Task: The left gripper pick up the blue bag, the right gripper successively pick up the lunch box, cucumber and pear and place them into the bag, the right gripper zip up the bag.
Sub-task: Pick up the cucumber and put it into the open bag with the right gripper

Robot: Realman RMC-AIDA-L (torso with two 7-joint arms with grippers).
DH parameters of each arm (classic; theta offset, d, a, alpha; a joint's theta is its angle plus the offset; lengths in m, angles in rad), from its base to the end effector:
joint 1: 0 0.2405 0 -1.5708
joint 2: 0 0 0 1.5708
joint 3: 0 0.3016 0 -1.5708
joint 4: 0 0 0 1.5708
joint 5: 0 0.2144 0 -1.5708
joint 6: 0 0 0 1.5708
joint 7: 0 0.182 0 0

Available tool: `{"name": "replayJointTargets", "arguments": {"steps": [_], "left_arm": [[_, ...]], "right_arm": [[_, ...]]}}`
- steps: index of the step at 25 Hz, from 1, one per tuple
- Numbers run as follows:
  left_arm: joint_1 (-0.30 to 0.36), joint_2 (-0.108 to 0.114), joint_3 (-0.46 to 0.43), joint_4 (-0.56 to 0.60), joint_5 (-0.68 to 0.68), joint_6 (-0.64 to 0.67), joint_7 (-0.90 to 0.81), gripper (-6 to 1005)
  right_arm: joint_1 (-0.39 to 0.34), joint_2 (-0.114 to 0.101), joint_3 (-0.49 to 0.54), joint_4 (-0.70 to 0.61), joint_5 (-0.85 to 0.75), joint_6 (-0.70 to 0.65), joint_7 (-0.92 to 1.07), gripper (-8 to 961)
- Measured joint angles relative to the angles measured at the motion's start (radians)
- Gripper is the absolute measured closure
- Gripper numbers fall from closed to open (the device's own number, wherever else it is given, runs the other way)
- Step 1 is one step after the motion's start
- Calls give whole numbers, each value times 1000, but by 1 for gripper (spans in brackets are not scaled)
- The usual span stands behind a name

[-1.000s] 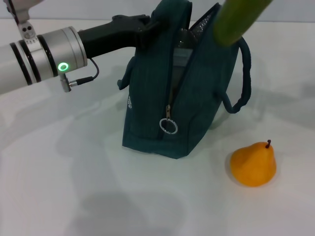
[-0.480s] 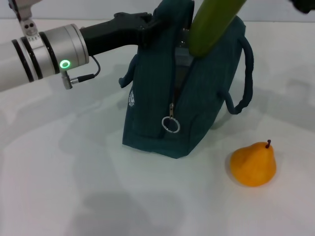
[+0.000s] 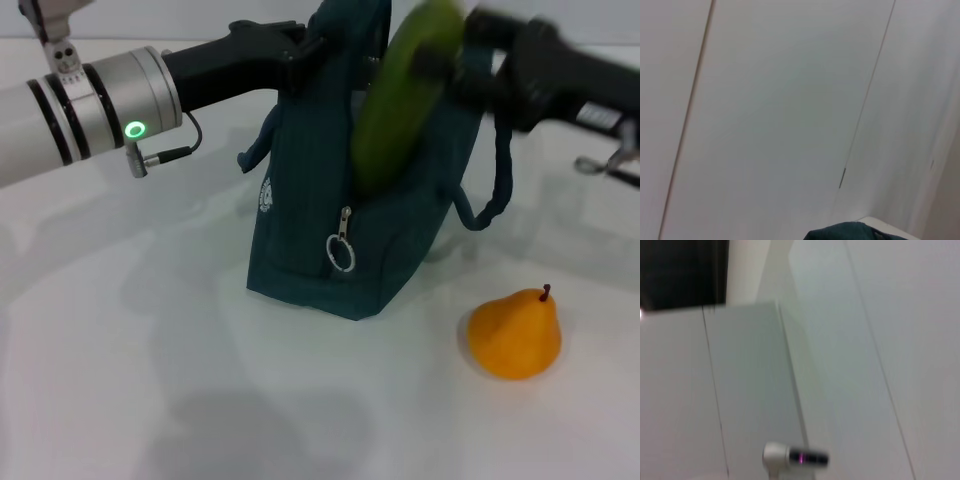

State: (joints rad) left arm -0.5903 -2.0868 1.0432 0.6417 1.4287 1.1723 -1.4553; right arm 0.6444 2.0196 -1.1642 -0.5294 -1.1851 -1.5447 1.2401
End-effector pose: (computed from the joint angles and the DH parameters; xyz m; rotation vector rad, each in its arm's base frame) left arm -0.2152 0.4421 -0.0557 -2.4135 -0.6883 -0.9703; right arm 0.1645 0.4020 -0.0364 -2.6064 0.2848 1.3326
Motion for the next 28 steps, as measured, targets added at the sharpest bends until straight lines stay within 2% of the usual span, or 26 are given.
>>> {"name": "replayJointTargets", "arguments": {"steps": [5,9,14,19,21,25,28], "left_arm": [[0,-2,3,-3,-1,-12,8,890],[-2,-2,3,-5,-2,-13,9,890],[-2,-3,3,-10,-3,-23,11,890],[-2,-3,3,-16,-4,-44,27,890],[-8,-4,1,-26,-5,-47,35,890],[-19,-4,-2,-53,-28,-50,71,889],[-24,-4,-1,-86,-66,-51,116,889]], "right_arm": [[-5,8,-115,11,7,116,-73,383],[1,9,-175,7,15,155,-79,382],[-14,8,-185,1,69,151,-90,380],[-76,0,-177,-44,101,132,-122,378],[-114,-2,-175,-75,100,105,-171,162],[-214,-3,-118,-98,104,-17,-307,108],[-292,-11,-54,-44,93,-92,-400,81]]}}
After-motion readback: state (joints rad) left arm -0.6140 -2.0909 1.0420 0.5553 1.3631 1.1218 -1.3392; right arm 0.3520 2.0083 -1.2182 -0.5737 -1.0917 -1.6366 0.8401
